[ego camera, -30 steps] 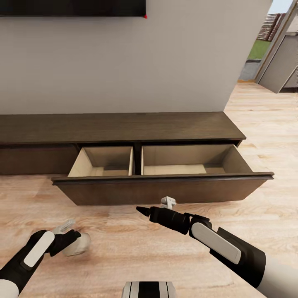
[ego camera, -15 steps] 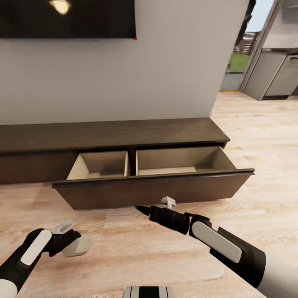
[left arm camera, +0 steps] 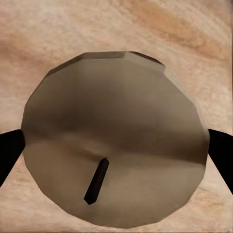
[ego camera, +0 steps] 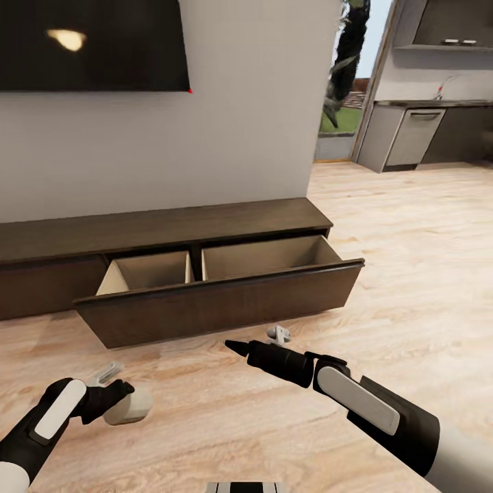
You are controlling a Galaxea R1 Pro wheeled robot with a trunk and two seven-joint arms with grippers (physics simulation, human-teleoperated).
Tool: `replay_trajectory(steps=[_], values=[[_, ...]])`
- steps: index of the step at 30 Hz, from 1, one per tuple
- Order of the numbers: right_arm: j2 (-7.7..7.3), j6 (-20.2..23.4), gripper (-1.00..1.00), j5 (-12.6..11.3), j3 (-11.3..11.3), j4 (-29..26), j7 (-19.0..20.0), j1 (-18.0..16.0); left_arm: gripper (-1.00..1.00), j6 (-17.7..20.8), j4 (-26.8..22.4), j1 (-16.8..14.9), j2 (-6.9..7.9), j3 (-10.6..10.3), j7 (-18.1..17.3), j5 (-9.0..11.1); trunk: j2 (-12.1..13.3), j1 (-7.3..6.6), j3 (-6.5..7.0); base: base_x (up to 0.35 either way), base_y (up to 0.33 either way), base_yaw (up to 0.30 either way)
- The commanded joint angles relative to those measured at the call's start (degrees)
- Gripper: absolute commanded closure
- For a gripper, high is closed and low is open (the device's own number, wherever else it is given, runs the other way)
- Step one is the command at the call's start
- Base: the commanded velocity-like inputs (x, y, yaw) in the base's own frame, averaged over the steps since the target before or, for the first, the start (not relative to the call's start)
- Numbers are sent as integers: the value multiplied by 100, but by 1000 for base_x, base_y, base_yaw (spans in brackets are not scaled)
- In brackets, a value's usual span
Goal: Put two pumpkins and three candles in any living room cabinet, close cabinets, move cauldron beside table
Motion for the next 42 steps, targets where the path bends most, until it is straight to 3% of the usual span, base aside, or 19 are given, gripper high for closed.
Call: replay_trajectory(steps=[1,7,42], values=[[-2,-5,-100,-50,11,-8,-39,-9,100,1,-19,-1,5,-22,54,62,-2,-5,1,-330,0,-243],[-2,-18,-100,-48,9,-14,-39,-10,100,3,-54,-1,2,-24,54,62,-2,-5,36,-219,0,-243],[-2,-24,-100,-51,9,44,-39,-11,100,1,-64,-1,-36,-4,71,53,-2,-5,242,-12,5,-243]])
